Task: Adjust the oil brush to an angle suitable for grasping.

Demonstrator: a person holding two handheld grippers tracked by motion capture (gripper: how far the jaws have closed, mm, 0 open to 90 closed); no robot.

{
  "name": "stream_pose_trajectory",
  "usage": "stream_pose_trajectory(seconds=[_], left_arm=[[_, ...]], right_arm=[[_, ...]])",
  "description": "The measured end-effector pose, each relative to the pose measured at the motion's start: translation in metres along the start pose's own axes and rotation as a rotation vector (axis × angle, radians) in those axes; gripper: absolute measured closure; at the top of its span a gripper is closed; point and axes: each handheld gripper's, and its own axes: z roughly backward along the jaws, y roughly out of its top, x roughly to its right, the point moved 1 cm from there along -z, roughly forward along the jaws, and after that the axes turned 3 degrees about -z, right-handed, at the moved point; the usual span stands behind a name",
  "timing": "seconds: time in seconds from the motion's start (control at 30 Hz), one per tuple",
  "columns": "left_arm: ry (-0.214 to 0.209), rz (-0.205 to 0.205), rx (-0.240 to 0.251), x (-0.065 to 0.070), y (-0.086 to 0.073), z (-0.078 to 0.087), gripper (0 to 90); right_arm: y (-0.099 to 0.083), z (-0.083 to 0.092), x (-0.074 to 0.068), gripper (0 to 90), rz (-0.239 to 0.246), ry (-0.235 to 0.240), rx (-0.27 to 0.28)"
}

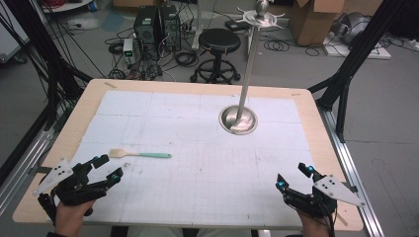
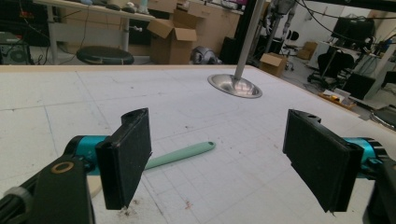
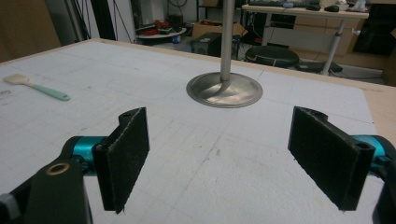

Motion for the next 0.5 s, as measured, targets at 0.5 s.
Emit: stream_pose_trajectory(seconds=[0.5], left_arm=[[0.024, -0.007, -0.005, -0.016, 0.009, -0.006, 20.4]], right_arm=[[-0.001, 0.003, 0.001, 19.2, -0.005, -0.010, -0.003]])
